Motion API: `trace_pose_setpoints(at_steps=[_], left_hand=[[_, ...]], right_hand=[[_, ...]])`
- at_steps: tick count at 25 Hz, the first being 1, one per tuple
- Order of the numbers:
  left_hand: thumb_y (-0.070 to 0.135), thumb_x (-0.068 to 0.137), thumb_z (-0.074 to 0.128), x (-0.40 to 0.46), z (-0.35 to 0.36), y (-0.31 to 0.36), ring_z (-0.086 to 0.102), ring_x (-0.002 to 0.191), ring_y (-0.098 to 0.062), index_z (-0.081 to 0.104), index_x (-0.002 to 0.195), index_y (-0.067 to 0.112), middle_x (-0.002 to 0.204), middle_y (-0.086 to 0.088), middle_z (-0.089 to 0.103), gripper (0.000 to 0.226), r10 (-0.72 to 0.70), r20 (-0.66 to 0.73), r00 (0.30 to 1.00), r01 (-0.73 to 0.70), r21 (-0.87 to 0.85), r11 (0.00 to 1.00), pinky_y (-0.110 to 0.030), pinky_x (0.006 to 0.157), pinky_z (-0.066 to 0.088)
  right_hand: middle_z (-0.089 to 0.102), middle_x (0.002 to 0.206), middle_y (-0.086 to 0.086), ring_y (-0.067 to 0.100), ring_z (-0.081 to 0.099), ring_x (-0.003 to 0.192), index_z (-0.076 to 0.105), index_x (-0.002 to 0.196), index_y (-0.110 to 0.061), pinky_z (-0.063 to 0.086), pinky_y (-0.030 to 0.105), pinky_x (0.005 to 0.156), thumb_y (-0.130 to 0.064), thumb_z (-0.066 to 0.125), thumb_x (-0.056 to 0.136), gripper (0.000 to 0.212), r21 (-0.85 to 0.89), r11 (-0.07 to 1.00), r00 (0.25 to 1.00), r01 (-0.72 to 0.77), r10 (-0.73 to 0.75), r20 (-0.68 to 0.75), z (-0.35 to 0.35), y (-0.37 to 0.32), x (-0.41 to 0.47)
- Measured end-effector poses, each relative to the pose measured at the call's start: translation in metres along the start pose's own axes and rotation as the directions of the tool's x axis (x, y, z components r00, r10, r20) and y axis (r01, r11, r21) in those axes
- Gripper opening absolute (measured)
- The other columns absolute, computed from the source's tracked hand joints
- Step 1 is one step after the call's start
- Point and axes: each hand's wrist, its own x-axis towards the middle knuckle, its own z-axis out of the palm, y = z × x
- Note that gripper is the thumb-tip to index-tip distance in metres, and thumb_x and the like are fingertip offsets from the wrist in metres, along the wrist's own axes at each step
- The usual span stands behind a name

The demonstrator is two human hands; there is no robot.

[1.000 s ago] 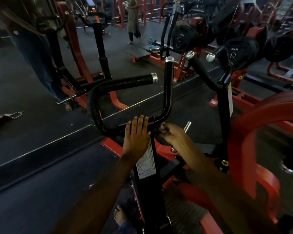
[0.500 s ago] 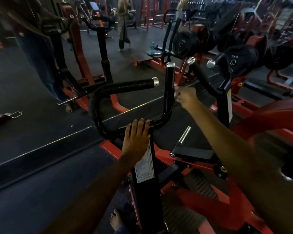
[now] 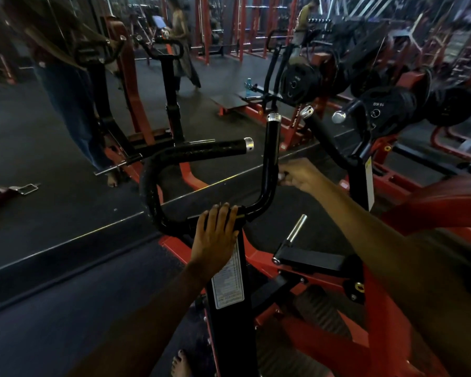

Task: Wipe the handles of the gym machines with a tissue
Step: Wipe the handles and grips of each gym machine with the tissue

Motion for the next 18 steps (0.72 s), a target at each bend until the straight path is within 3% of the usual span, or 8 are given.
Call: trace_pose_setpoints(at_steps=[2,4,6,7,9,11,13,18], left_hand=[[0.036,0.096,0.026,0.0,0.0,0.001,0.046,0.126,-0.033,0.029,0.145,0.005,0.139,-0.015,0.051,0.058,-0.002,0.007,1.0,0.002,0.004,1.0,-0.047,0.103,0.033],[0.036,0.096,0.029,-0.002,0.001,0.002,0.046,0.125,-0.033,0.032,0.144,0.005,0.138,-0.016,0.052,0.057,-0.004,-0.004,1.0,0.004,-0.022,1.0,-0.047,0.103,0.033],[0.035,0.096,0.03,-0.001,0.001,0.001,0.047,0.125,-0.034,0.034,0.143,0.005,0.137,-0.016,0.052,0.056,-0.009,-0.025,1.0,0.009,-0.026,1.0,-0.047,0.103,0.032],[0.035,0.096,0.03,0.001,0.001,0.001,0.046,0.125,-0.034,0.034,0.143,0.005,0.138,-0.016,0.052,0.056,-0.008,-0.026,1.0,0.007,-0.025,1.0,-0.047,0.103,0.032],[0.035,0.097,0.029,0.001,0.001,0.001,0.046,0.126,-0.034,0.033,0.144,0.005,0.139,-0.016,0.05,0.056,0.005,-0.015,1.0,-0.006,-0.023,1.0,-0.048,0.104,0.031],[0.035,0.097,0.027,-0.001,0.002,0.001,0.045,0.126,-0.034,0.031,0.145,0.005,0.139,-0.016,0.05,0.057,0.002,-0.005,1.0,-0.002,-0.025,1.0,-0.048,0.105,0.03],[0.036,0.097,0.026,0.0,0.002,0.001,0.044,0.127,-0.034,0.03,0.145,0.005,0.139,-0.016,0.051,0.057,-0.009,0.002,1.0,0.009,-0.039,0.999,-0.047,0.105,0.029],[0.036,0.095,0.026,0.002,-0.001,0.002,0.042,0.127,-0.033,0.031,0.144,0.006,0.14,-0.015,0.051,0.057,-0.024,0.013,1.0,0.024,-0.067,0.997,-0.047,0.106,0.03]], right_hand=[[0.063,0.066,-0.001,0.011,0.056,0.063,0.066,0.093,-0.006,0.052,0.019,0.054,0.0,0.059,0.086,0.011,-0.009,0.992,0.978,0.126,-0.126,-0.167,-0.004,-0.02,0.006],[0.063,0.085,-0.005,0.002,0.056,0.069,0.064,0.114,-0.012,0.046,0.008,0.059,-0.007,0.058,0.09,0.025,-0.219,0.915,0.885,0.338,-0.388,-0.258,-0.005,-0.049,0.005],[0.058,0.082,-0.006,-0.001,0.049,0.062,0.066,0.108,-0.012,0.04,0.01,0.057,-0.013,0.055,0.093,0.018,-0.498,0.724,0.8,0.477,-0.592,-0.095,-0.002,-0.046,-0.006],[0.059,0.08,-0.007,-0.001,0.051,0.063,0.066,0.099,-0.013,0.04,0.011,0.059,-0.019,0.054,0.094,0.014,-0.683,0.522,0.722,0.512,-0.691,0.013,-0.001,-0.027,-0.011],[0.066,0.108,-0.006,0.004,0.062,0.099,0.063,0.112,-0.015,0.043,0.011,0.085,-0.025,0.047,0.098,0.024,-0.793,0.123,0.553,0.596,-0.779,0.295,0.0,0.026,-0.021],[0.057,0.13,0.009,0.02,0.052,0.123,0.053,0.127,-0.007,0.029,0.016,0.109,-0.01,0.039,0.093,0.037,-0.72,-0.323,0.316,0.615,-0.735,0.6,-0.002,0.067,-0.028],[0.056,0.129,0.017,0.029,0.053,0.122,0.053,0.126,-0.001,0.039,0.029,0.107,-0.002,0.036,0.086,0.044,-0.59,-0.457,0.277,0.665,-0.583,0.764,-0.011,0.07,-0.018],[0.041,0.142,0.02,0.031,0.037,0.134,0.045,0.134,0.0,0.013,0.03,0.112,0.007,0.037,0.091,0.045,-0.785,-0.272,0.474,0.556,-0.672,0.569,-0.014,-0.013,0.01]])
